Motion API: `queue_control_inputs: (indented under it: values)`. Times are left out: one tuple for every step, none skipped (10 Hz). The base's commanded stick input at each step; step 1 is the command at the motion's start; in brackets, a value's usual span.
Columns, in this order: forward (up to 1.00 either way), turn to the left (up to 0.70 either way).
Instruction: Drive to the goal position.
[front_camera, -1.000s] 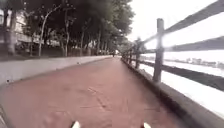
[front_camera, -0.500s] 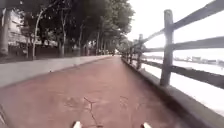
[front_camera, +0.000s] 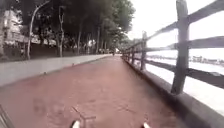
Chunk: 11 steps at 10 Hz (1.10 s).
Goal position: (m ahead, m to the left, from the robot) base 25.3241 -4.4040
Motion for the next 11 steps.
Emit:
queue_control_inputs:
  values:
    - [0.7, 0.0]
    - [0.7, 0.0]
    - [0.7, 0.0]
    - [0.7, 0.0]
    - [0.7, 0.0]
    - [0.7, 0.0]
    - [0.7, 0.0]
    - [0.7, 0.0]
    - [0.7, 0.0]
    - [0.7, 0.0]
    - [0.7, 0.0]
